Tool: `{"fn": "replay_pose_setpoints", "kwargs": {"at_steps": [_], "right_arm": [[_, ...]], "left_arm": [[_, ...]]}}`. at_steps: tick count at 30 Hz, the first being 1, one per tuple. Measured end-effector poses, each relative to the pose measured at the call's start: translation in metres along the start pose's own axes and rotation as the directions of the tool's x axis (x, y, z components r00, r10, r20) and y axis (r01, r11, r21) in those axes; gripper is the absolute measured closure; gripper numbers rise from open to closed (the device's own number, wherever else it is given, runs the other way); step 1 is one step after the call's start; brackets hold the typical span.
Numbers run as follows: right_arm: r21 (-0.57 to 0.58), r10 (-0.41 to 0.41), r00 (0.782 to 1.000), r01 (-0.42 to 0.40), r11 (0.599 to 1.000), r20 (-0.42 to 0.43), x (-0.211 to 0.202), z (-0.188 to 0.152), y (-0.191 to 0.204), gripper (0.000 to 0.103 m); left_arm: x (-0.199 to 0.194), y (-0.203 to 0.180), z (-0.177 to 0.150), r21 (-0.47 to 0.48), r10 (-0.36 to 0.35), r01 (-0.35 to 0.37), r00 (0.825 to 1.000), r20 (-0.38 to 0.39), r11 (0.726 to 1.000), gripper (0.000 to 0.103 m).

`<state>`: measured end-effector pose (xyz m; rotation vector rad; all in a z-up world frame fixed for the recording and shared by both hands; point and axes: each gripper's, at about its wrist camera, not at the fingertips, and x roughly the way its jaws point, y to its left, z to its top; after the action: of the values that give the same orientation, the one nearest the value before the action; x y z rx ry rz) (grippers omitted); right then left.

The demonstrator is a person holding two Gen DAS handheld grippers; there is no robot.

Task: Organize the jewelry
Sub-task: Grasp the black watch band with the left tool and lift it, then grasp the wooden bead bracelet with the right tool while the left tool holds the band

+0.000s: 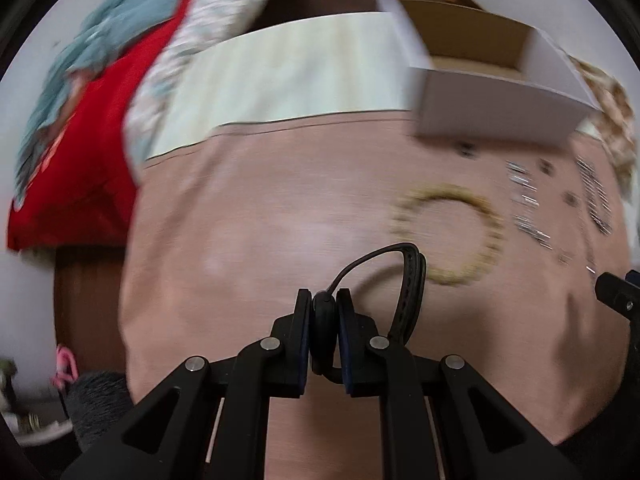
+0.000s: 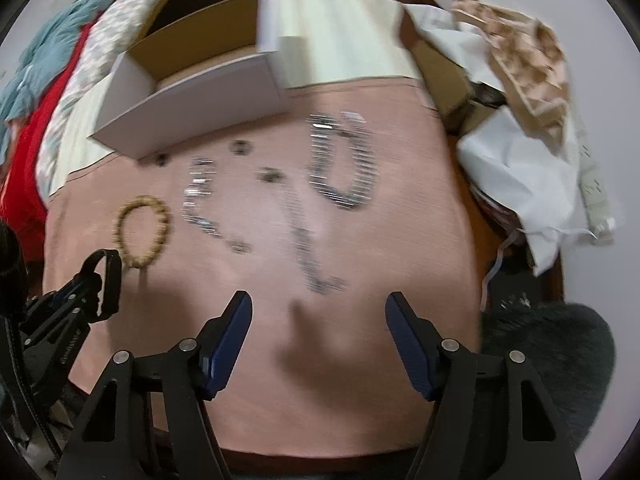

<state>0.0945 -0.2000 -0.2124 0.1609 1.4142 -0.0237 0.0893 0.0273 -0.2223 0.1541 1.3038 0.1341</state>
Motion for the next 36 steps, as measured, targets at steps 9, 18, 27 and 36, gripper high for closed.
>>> {"fn": "replay_pose_setpoints", "kwargs": {"at_steps": [9,18,27,36], "right_arm": [[-0.121,0.001,0.998,0.007,0.993,0.066,0.037,0.028,0.102,0.045],[-0.258,-0.115,0.986,0.143,0.956,0.122,0.055,0.032,0.142,0.089],[-0.145,0.121,0.990,-0.111,0.983,0.066,0.030,0.025,0.101,0.094],[-0.141,0.224,0.974,-0.220,0.965,0.013,0.015,0.026,0.069,0.051]], "left_arm": [[0.033,0.055,0.018,-0.120,0.062,-0.065,0.998,-0.029,0.991,0.093],[0.045,0.070,0.025,-0.131,0.041,-0.045,0.999,-0.034,0.990,0.093],[0.033,0.064,0.024,-0.122,0.004,-0.006,1.000,-0.020,0.993,0.093],[0.031,0.056,0.024,-0.116,-0.012,0.009,1.000,-0.019,0.993,0.093]]}}
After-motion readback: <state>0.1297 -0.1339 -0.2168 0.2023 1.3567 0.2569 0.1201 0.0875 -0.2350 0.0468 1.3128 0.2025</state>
